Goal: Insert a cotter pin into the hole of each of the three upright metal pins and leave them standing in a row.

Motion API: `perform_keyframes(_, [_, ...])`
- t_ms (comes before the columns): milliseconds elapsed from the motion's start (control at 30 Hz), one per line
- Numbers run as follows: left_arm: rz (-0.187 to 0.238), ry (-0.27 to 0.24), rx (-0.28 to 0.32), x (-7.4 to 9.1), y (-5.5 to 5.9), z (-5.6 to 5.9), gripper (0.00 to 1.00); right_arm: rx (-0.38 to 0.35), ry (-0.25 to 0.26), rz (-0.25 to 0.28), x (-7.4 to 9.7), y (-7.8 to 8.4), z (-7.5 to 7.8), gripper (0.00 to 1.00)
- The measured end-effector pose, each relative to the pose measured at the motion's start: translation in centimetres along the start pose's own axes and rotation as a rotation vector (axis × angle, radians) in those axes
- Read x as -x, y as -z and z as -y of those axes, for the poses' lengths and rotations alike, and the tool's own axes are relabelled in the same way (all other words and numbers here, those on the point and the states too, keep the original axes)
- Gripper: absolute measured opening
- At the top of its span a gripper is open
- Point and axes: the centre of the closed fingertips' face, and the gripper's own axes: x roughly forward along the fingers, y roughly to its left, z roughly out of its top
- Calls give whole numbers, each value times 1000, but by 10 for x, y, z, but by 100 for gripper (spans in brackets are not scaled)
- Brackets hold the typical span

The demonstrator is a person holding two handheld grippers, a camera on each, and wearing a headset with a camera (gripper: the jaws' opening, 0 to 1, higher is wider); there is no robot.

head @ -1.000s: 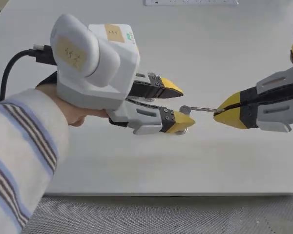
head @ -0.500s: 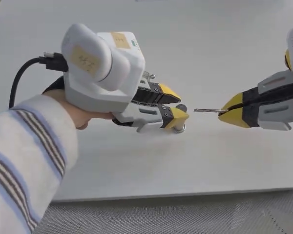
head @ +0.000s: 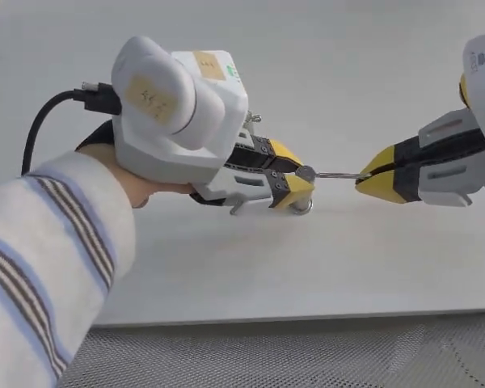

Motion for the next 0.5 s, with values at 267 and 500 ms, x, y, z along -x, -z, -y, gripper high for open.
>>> perform_keyframes(267, [-10,5,-17,0,-1,1,10,14,-7,7,-3,-2,0,0])
perform_keyframes(500, [-25,7,-45,0,0,3,10,53,-16,-6,-8,-7,3,0])
